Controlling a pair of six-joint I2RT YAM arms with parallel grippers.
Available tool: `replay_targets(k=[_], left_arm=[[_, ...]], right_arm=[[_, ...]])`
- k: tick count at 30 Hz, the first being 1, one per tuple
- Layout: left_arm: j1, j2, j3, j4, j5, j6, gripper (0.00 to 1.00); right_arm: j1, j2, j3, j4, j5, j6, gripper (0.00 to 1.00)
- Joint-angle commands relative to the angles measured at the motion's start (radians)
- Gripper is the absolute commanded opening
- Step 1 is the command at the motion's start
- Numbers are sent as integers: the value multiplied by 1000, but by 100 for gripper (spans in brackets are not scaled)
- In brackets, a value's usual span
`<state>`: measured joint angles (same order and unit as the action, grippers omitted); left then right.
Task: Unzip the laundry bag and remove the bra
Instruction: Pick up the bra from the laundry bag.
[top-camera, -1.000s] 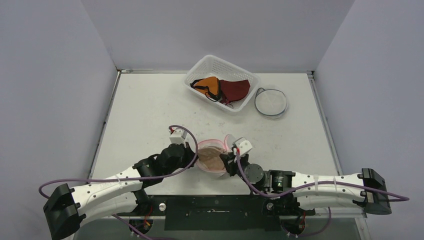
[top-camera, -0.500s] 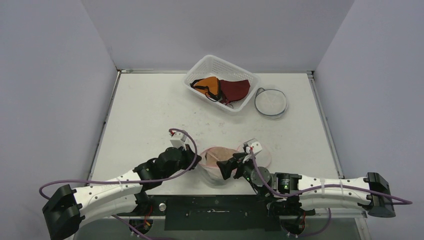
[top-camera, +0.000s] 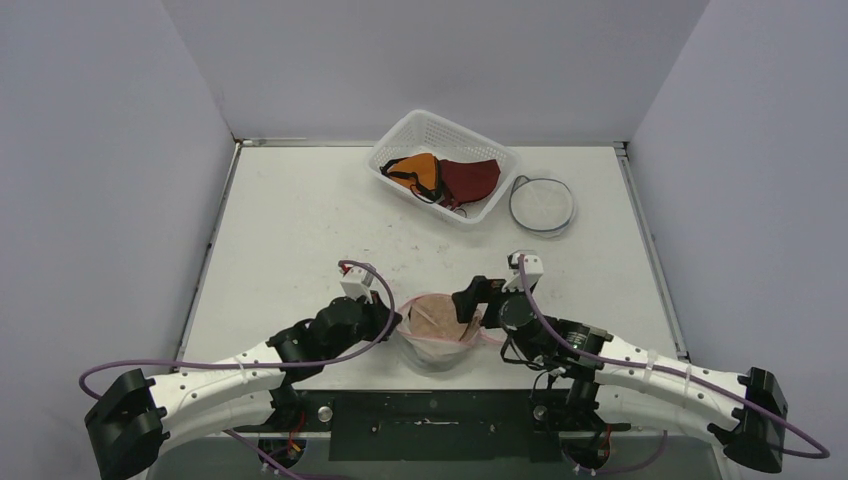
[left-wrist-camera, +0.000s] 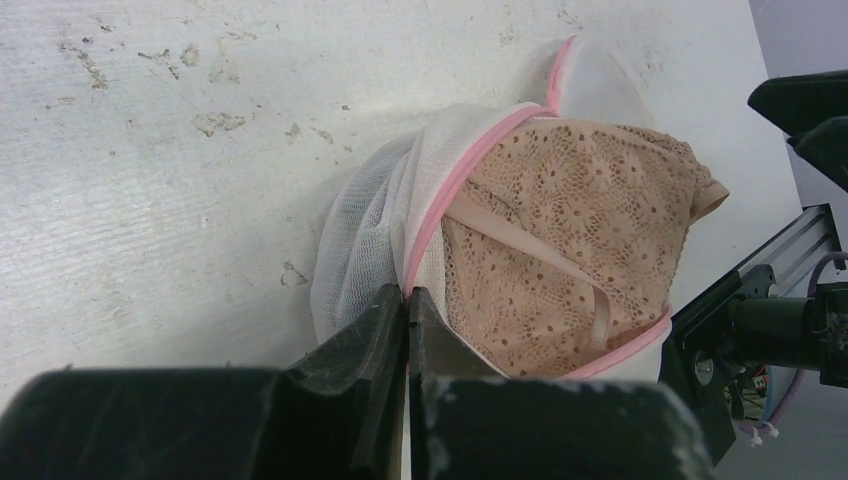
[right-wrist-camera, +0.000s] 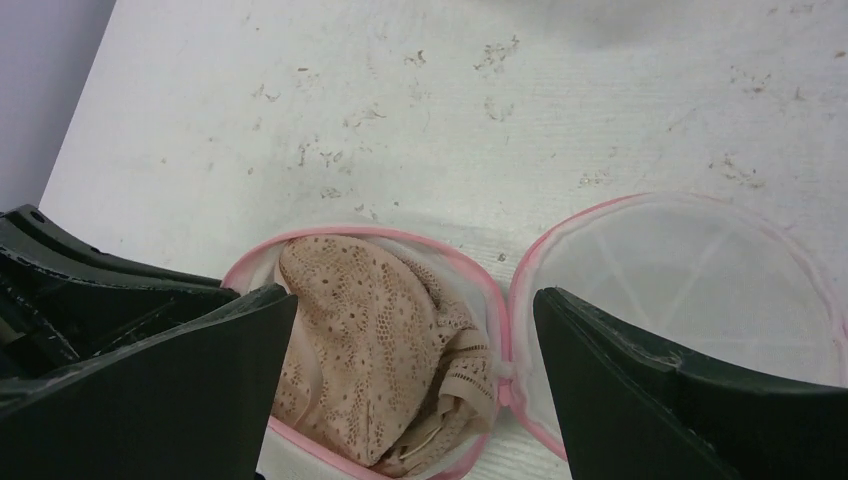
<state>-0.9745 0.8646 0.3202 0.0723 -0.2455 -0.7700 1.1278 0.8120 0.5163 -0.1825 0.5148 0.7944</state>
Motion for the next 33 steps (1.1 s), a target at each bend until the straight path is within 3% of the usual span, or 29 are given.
replay_targets(k=[1, 8, 15, 17, 20, 21, 27, 31, 32, 33], left_arm=[[-9, -15, -5, 48, 3, 20, 0], [-13, -10, 4, 31, 4, 20, 0], [-18, -14, 15, 18, 0, 24, 0], [-17, -15, 17, 15, 0, 27, 0], [-18, -12, 20, 12, 1, 29, 0], [-18, -9, 22, 13, 2, 29, 0], [-17, 3, 48, 3, 11, 30, 0], [-18, 1, 59, -2, 11, 35, 0], [-17, 2, 61, -3, 11, 34, 0], [-18, 2, 62, -4, 11, 35, 0]], right_arm=[[-73, 28, -2, -12, -175, 46, 92], [-80, 149, 17, 63, -225, 41, 85], [-83, 210, 48, 32, -198, 52, 84], [-84, 204, 38, 51, -212, 52, 75], [-85, 207, 39, 66, -233, 55, 42], [-85, 203, 40, 72, -235, 57, 35], [-85, 214, 54, 100, -273, 18, 30], [-82, 227, 69, 104, -307, -33, 37], [-82, 225, 68, 111, -316, -42, 32], [-82, 222, 68, 117, -324, -51, 21]])
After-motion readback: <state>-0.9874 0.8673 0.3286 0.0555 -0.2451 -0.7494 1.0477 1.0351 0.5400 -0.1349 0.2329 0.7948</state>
